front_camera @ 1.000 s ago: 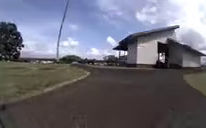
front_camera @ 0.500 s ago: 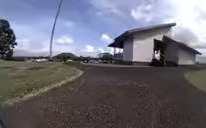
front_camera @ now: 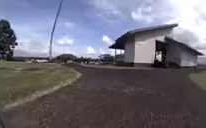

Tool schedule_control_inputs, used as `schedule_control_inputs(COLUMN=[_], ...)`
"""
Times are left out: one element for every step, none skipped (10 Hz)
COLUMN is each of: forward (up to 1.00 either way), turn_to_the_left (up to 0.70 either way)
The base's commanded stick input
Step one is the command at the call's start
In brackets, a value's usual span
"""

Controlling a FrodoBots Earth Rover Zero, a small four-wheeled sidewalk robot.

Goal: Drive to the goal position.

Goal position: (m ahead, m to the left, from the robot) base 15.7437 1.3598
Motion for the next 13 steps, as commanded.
schedule_control_inputs(forward=[0.85, 0.85, 0.85, 0.85, 0.85, 0.85, 0.85, 0.85, 0.85, 0.85, 0.85, 0.85, 0.85], turn_to_the_left=[0.0, 0.0, 0.0, 0.0, 0.0, 0.0, 0.0, 0.0, 0.0, 0.0, 0.0, 0.0, 0.0])
